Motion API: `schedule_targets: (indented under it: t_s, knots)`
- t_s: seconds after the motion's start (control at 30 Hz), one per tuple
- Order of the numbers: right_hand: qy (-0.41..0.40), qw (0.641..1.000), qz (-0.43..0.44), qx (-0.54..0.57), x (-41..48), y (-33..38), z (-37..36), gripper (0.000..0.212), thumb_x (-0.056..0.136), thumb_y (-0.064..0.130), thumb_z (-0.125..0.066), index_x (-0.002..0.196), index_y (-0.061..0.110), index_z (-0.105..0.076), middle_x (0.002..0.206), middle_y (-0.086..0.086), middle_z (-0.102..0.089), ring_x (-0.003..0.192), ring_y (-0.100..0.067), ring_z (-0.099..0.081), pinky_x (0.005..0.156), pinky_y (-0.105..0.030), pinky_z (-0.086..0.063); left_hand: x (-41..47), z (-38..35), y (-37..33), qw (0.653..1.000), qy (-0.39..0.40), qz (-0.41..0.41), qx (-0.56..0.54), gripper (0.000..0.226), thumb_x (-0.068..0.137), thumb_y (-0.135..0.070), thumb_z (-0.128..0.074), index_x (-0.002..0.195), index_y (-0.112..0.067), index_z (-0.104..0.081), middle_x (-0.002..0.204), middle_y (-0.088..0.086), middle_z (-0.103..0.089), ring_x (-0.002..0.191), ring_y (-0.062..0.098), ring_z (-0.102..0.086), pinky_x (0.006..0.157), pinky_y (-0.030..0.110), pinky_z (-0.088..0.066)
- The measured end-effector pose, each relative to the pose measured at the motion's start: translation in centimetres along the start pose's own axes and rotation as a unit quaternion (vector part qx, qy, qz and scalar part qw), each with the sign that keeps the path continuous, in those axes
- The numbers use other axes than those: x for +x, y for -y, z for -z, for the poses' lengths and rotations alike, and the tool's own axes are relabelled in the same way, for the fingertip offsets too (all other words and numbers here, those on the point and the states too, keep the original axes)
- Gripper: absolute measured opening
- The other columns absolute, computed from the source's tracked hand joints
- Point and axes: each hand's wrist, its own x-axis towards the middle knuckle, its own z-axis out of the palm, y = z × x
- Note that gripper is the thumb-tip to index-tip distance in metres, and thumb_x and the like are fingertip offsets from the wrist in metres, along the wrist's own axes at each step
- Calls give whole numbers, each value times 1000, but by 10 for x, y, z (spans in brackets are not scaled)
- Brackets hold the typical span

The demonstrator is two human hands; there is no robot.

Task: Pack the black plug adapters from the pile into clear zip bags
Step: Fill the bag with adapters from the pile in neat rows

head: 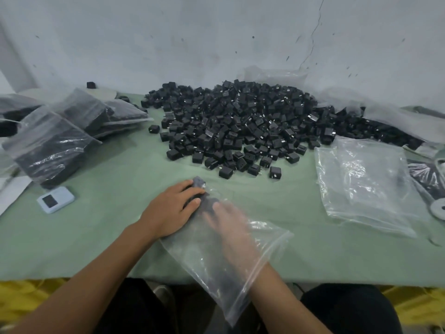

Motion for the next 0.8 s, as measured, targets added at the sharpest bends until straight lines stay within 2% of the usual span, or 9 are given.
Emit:
schedule_targets:
  t_s: [0.07, 0.13, 0.2, 0.27, 0.37, 0.43, 0.57, 0.7, 0.8]
  knots:
    - [-99, 991, 78, -34, 6, -1, -7, 18, 99, 19, -53, 104, 16, -70, 102, 2, -71, 99, -16, -66, 90, -35, -52, 0, -1, 1, 1000, -2, -3, 4, 38, 103, -45, -43, 140, -41, -51, 156, -9, -37, 137, 17, -42, 109, 31, -35]
    - [-144, 981, 113, -60, 5, -8, -12, 18, 98, 26, -51, 103, 27, -69, 94, 14, -68, 88, 1, -62, 81, -26, -50, 1, -1, 2, 1000, 1, -7, 9, 39, 103, -46, -41, 141, -40, -50, 156, -9, -36, 137, 16, -41, 109, 32, -35]
    - [-144, 980, 110, -85, 3, -17, -16, 17, 99, 38, -48, 106, 38, -64, 95, 22, -66, 88, 8, -61, 79, -23, -52, 1, -2, 2, 1000, 4, -9, 7, 40, 103, -46, -40, 142, -40, -49, 156, -9, -35, 138, 15, -39, 108, 31, -35]
    - [-143, 984, 90, -57, 3, -19, -19, 12, 99, 45, -50, 105, 44, -60, 95, 25, -65, 87, 11, -61, 74, -19, -50, 0, -2, 3, 1000, -1, -12, 2, 40, 103, -45, -41, 141, -39, -50, 155, -9, -37, 138, 13, -38, 107, 28, -33]
    - [-178, 982, 56, -33, 7, -14, -19, 5, 98, 44, -55, 101, 42, -59, 91, 23, -62, 86, 8, -59, 78, -22, -51, 0, -2, 1, 1000, -11, -24, 1, 39, 103, -43, -42, 140, -36, -53, 152, -9, -41, 134, 14, -41, 104, 27, -34]
    - [-179, 979, 74, -66, 9, -12, -20, 14, 98, 41, -55, 108, 36, -64, 93, 22, -63, 89, 6, -59, 82, -27, -52, -1, -2, 1, 1000, -14, -24, 2, 39, 103, -43, -42, 140, -36, -53, 151, -10, -41, 133, 14, -43, 104, 28, -36]
    - [-139, 966, 109, -188, 13, -16, -18, 30, 101, 29, -48, 124, 19, -64, 119, 3, -68, 112, -18, -62, 99, -41, -49, -2, -3, 2, 1000, -19, -17, -2, 39, 103, -45, -41, 139, -38, -52, 152, -11, -40, 135, 12, -41, 104, 28, -36]
    - [-186, 966, 131, -123, 12, -16, -21, 26, 102, 24, -53, 121, 14, -67, 108, 0, -70, 98, -16, -66, 87, -27, -54, -2, -2, 1, 1000, -20, -15, -10, 39, 103, -45, -41, 139, -38, -53, 153, -12, -39, 136, 11, -39, 104, 27, -35]
    - [-180, 975, 111, -72, 14, -17, -22, 27, 100, 28, -59, 124, 17, -65, 111, 1, -68, 100, -15, -65, 92, -31, -53, -2, -2, 0, 1000, -17, -15, -8, 38, 103, -45, -41, 139, -39, -52, 152, -13, -38, 137, 11, -38, 106, 29, -36]
